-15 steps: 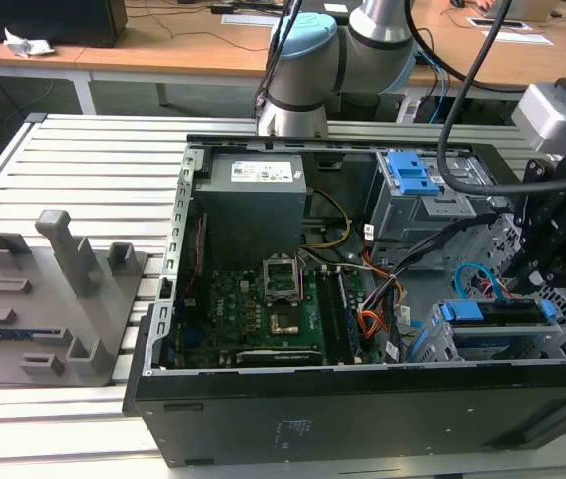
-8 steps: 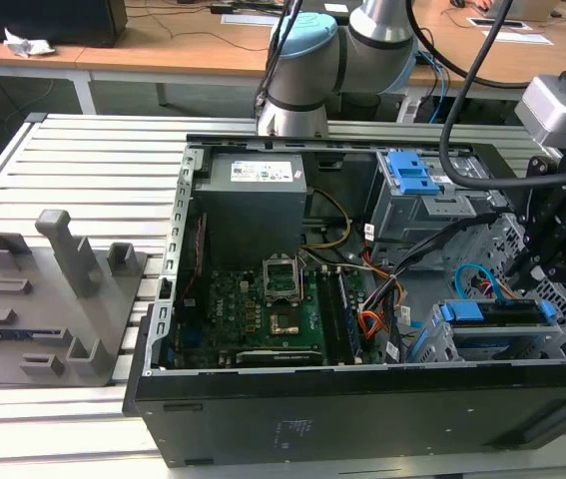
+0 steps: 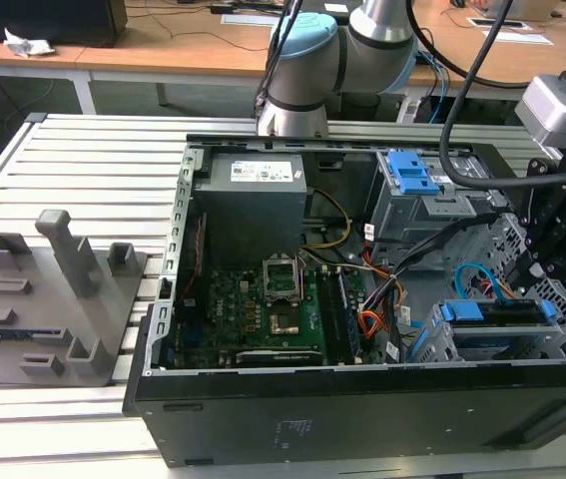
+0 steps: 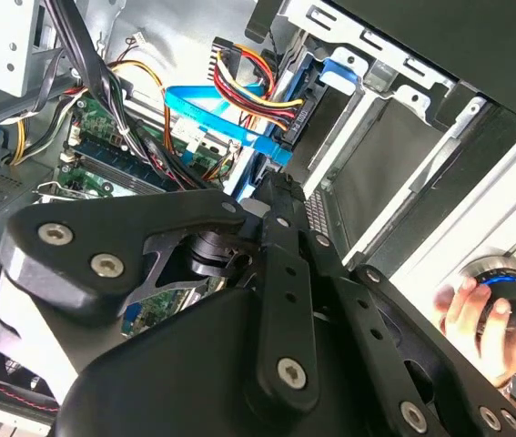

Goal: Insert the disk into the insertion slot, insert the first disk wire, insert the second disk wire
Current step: 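Insert the second disk wire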

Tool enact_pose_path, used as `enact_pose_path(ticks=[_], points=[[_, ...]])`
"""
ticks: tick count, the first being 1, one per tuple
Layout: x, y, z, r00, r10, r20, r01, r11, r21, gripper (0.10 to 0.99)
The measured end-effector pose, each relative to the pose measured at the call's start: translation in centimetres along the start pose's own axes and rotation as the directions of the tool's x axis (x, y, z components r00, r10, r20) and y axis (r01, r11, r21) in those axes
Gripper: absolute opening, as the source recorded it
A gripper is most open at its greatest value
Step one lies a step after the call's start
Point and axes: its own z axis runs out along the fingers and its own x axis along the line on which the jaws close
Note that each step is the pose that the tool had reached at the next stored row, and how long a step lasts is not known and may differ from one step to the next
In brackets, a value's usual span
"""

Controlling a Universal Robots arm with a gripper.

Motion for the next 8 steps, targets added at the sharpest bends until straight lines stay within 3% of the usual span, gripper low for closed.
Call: enact_pose_path(ticks=[4, 8], points=[[0.02, 0.31, 0.01, 1.0, 0.0, -0.0002, 0.0, 1.0, 0.0, 0.106], [0.12, 1.74, 0.09, 1.0, 0.0, 0.0, 0.0, 1.0, 0.0, 0.106]])
